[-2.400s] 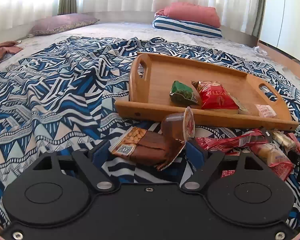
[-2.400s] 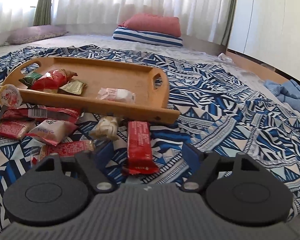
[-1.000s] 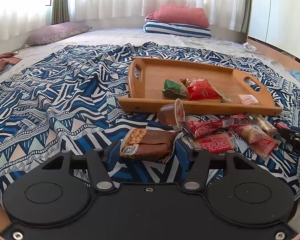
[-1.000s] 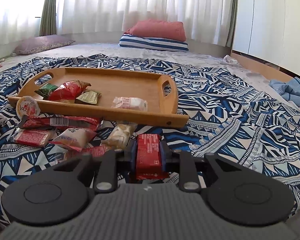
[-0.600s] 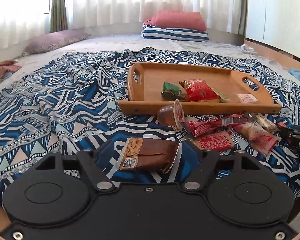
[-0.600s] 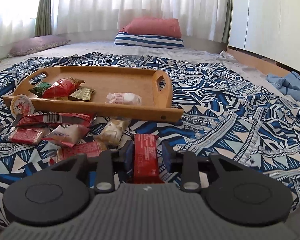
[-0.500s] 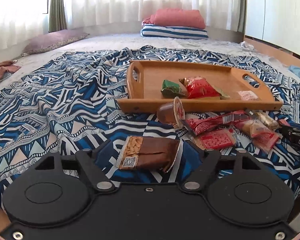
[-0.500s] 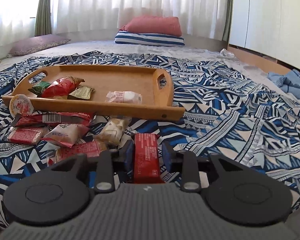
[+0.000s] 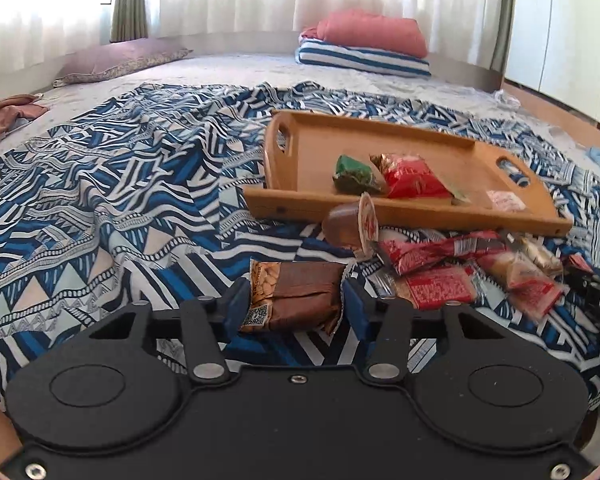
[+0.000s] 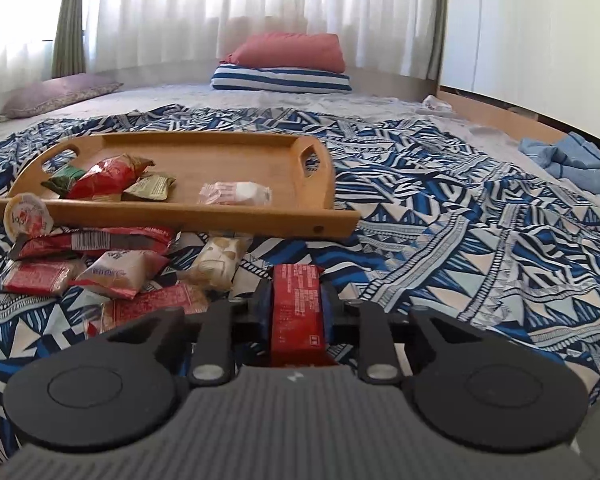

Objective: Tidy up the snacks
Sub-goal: 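Lift the brown nut bag and red bar and carry both over the tray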

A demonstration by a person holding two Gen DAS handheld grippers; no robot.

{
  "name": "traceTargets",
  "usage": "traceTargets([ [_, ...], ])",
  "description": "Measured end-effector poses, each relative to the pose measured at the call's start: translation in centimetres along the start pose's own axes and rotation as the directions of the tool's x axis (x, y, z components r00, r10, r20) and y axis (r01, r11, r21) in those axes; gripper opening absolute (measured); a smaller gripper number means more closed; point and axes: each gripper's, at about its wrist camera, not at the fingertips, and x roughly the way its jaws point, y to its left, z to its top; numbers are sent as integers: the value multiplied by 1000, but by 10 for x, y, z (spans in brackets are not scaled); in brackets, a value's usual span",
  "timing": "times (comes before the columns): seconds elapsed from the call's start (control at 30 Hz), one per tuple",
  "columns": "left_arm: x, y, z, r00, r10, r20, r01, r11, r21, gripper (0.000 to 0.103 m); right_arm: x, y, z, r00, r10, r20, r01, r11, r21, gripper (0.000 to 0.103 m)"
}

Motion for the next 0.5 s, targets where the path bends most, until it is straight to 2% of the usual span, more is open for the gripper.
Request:
traceTargets([
  [0.1, -7, 3, 7, 1000, -19, 18, 19, 999, -30, 46, -5, -1, 3, 1000, -15, 9, 15, 1000, 3, 29],
  [0.13, -9, 4, 10, 999, -25, 23, 26, 999, -36, 42, -6, -2, 4, 1000, -16, 13, 16, 1000, 6, 29],
  [0.17, -12, 4, 13, 999, -37, 30, 38, 999, -35, 14, -8, -3, 6, 1000, -16, 19, 16, 1000, 8, 29],
  [0.2, -13, 3, 17, 999, -44, 25, 45, 999, -30, 9, -10, -4, 9, 1000, -17, 25, 17, 1000, 11, 29],
  [0.27, -16, 1, 20, 998, -50, 35, 51, 998, -27, 13, -13, -6, 13, 999, -22, 41, 21, 1000, 22, 29],
  [0.37, -13, -3, 21, 999, -39, 17, 38, 999, 6, 13, -16, -9, 19, 998, -19, 55, 17, 999, 37, 29],
  [0.4, -11, -3, 19, 999, -40, 7, 40, 999, 8, 15, -16, -9, 20, 998, -23, 59, 21, 999, 38, 29],
  [0.43, -10, -4, 17, 999, -39, 1, 39, 999, 3, 31, -17, -9, 20, 998, -25, 60, 23, 999, 39, 29],
  [0.47, -10, -4, 13, 999, -34, 0, 34, 999, -3, 56, -17, -10, 20, 998, -24, 58, 21, 999, 39, 29],
  [0.5, -11, -4, 10, 1000, -27, 12, 27, 1000, -3, 62, -17, -10, 19, 998, -21, 54, 19, 999, 40, 29],
])
